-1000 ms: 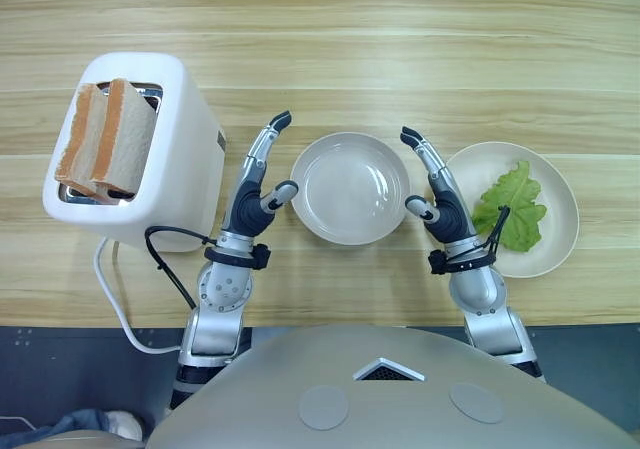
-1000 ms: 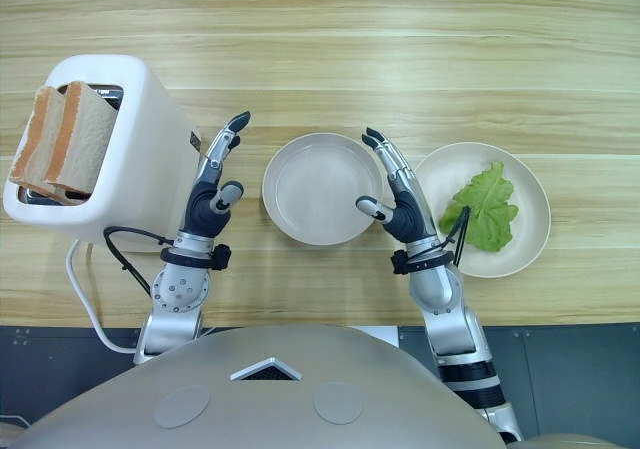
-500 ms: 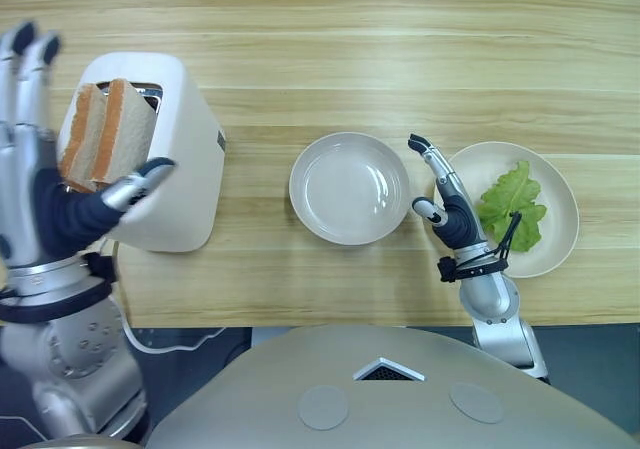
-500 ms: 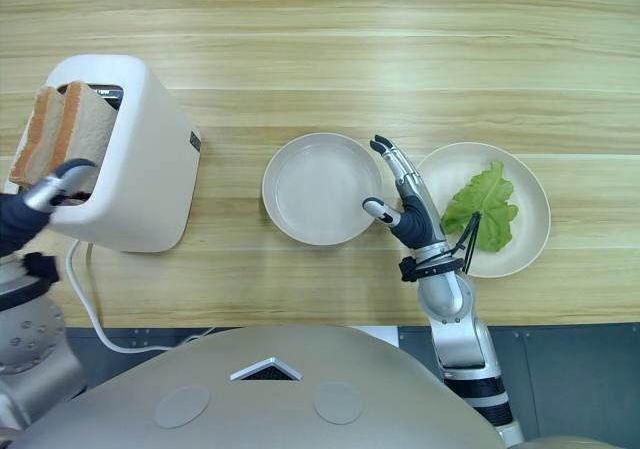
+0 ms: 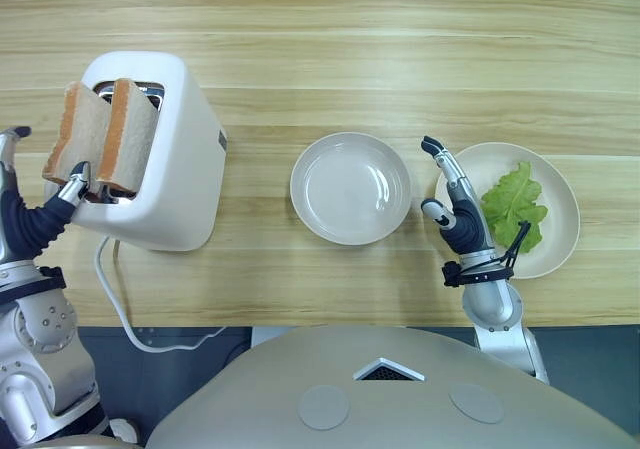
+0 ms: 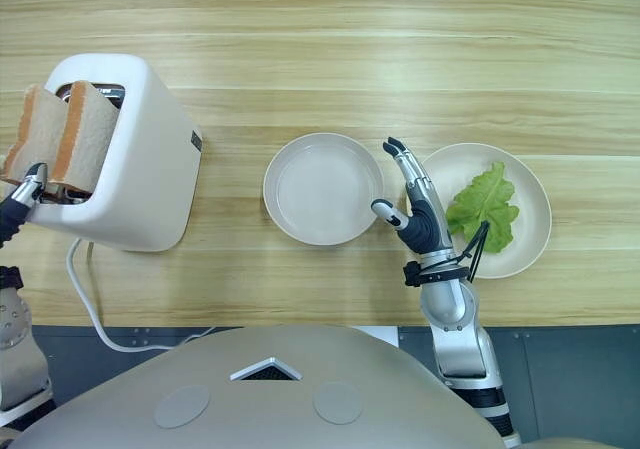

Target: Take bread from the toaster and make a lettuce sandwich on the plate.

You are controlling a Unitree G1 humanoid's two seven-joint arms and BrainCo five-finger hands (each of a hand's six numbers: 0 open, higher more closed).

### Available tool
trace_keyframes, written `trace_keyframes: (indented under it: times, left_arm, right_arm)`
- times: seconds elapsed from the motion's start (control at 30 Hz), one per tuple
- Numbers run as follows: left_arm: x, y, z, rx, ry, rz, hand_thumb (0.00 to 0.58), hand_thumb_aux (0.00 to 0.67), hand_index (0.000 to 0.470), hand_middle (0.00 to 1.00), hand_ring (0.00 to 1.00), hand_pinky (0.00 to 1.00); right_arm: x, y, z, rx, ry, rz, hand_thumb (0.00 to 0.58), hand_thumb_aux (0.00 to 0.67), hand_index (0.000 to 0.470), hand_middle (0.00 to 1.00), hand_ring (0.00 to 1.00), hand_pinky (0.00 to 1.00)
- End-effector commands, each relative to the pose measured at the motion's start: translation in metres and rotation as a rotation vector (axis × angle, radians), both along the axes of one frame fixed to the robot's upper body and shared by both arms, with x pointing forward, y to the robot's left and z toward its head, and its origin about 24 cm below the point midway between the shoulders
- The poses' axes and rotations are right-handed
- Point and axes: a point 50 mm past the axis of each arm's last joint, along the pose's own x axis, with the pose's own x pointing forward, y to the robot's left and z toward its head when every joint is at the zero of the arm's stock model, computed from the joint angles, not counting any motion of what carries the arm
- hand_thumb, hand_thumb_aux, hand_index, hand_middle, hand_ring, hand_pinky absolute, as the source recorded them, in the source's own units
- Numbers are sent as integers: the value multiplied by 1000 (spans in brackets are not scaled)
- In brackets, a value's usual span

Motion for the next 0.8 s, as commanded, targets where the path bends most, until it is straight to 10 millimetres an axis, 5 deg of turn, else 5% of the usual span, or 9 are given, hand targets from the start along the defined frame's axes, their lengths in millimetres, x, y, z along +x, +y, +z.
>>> trace_keyframes:
  times: [0.03,0.3,0.33,0.37,0.6,0.8]
  left_arm:
    - [5,2,-11,2,39,0,580,670,470,0,0,0]
    - [5,-9,4,-36,-103,-54,580,670,470,0,0,0]
    - [5,-10,10,-29,-135,-60,580,670,470,580,580,580]
    - [5,-11,18,-17,-167,-67,580,670,470,1000,1000,1000]
    - [5,-15,68,-1,-406,-117,580,670,470,1000,1000,1000]
    - [14,-16,96,-162,-624,-205,580,670,470,1000,1000,1000]
  right_arm:
    - [0,-7,-3,-19,12,-30,0,0,0,0,0,0]
    - [1,-9,-6,-26,17,-37,0,0,0,0,0,0]
    - [1,-9,-6,-27,19,-37,0,0,0,0,0,0]
    - [2,-9,-7,-27,20,-37,0,0,0,0,0,0]
    - [3,-9,-5,-28,9,-35,0,0,0,0,0,0]
    - [9,-11,1,-25,-31,-50,0,0,0,0,0,0]
